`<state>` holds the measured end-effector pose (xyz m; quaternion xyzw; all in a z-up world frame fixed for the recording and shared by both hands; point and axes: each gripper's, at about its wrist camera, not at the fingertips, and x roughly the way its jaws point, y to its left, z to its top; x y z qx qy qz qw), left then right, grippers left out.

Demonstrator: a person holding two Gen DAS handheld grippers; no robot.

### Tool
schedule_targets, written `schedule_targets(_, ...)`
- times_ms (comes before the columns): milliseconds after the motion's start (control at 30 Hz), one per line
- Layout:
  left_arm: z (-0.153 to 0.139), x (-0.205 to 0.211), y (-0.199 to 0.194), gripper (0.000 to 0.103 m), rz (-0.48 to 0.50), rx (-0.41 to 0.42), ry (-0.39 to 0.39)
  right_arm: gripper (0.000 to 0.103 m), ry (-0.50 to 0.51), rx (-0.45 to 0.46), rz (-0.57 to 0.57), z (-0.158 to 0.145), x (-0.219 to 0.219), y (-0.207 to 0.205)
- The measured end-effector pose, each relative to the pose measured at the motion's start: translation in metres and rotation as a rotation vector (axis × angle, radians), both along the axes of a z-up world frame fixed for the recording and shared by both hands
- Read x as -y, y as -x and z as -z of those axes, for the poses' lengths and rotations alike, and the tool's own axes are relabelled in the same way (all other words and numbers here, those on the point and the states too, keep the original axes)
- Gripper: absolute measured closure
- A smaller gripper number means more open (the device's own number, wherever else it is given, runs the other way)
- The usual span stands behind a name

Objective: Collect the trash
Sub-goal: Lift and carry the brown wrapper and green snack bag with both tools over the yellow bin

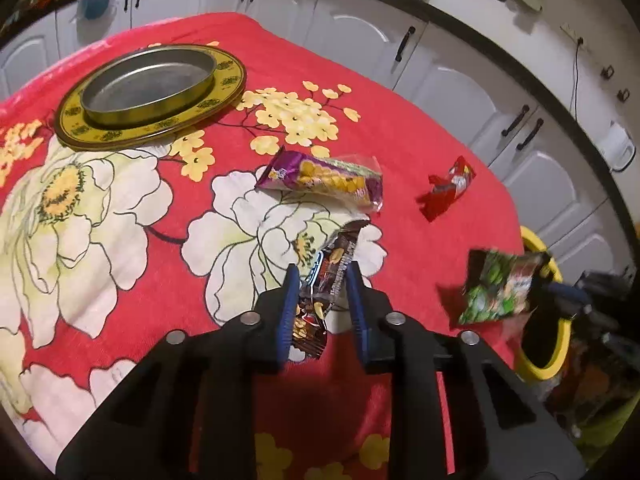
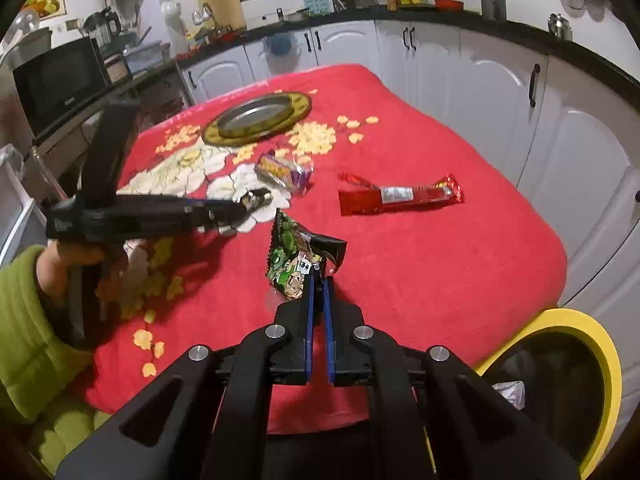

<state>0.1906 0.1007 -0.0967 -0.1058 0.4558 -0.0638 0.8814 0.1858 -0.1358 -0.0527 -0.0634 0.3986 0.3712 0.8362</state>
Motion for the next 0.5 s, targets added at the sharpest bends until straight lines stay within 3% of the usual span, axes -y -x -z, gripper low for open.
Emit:
schedule_targets(200,0.000,0.017,0.011,0.090,0.041,-0.007,-0.095,0.098,-0.025,0.015,0.003,-0.008,-0.001,0.003)
schedule_targets(500,-0.002,0.017,0.031,0.094,0.014,-0.021,-0.082,0.098,-0.053,0.036,0.014,-0.020,0.003,0.009)
